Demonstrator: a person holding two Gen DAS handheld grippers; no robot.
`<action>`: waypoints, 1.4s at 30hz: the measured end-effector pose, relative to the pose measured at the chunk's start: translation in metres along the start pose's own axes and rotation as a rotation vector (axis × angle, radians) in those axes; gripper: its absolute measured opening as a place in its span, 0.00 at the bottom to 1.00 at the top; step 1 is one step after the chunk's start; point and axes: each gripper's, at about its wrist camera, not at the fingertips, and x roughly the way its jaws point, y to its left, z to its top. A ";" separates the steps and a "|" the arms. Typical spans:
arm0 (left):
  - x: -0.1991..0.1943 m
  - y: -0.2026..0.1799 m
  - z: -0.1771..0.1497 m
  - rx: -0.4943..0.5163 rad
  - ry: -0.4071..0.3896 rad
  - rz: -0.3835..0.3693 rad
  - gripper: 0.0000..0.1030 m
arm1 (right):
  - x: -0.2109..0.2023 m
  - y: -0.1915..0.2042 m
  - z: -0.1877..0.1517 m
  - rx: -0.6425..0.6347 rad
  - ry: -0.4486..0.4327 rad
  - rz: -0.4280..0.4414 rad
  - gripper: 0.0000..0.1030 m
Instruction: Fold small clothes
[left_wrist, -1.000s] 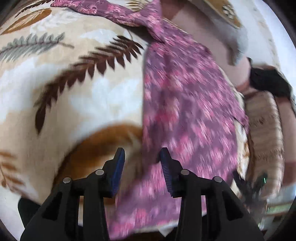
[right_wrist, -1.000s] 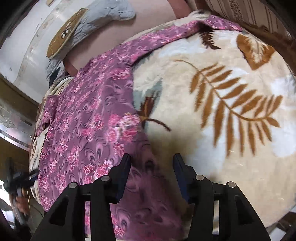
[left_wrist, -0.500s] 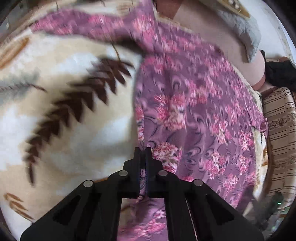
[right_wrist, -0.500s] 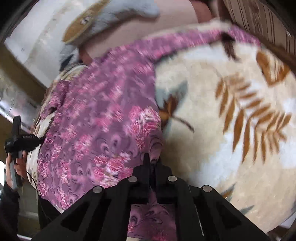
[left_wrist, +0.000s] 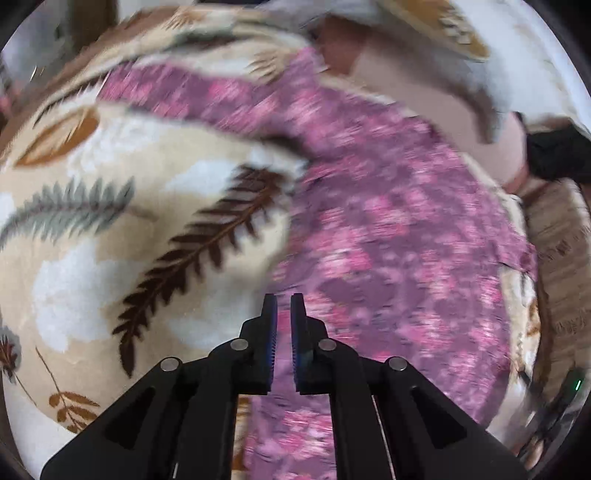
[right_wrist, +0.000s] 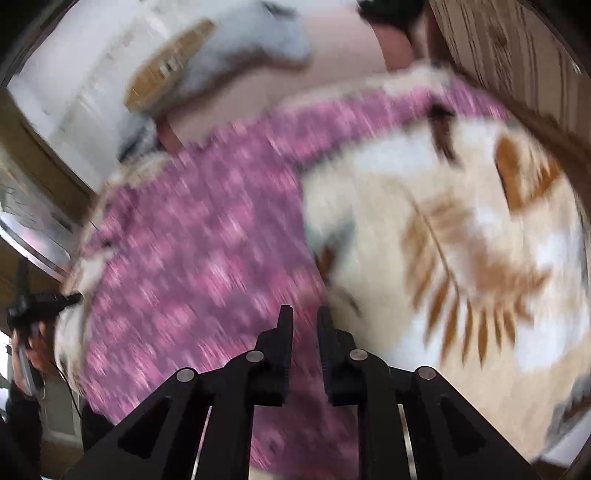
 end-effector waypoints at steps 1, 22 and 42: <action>-0.004 -0.011 -0.001 0.026 -0.019 -0.011 0.16 | 0.001 0.006 0.008 -0.016 -0.019 -0.002 0.15; 0.065 -0.071 -0.053 0.312 0.022 0.092 0.72 | 0.031 -0.226 0.123 0.716 -0.276 -0.074 0.50; 0.073 -0.124 0.033 0.354 -0.103 0.013 0.77 | 0.071 -0.274 0.220 0.625 -0.481 -0.430 0.13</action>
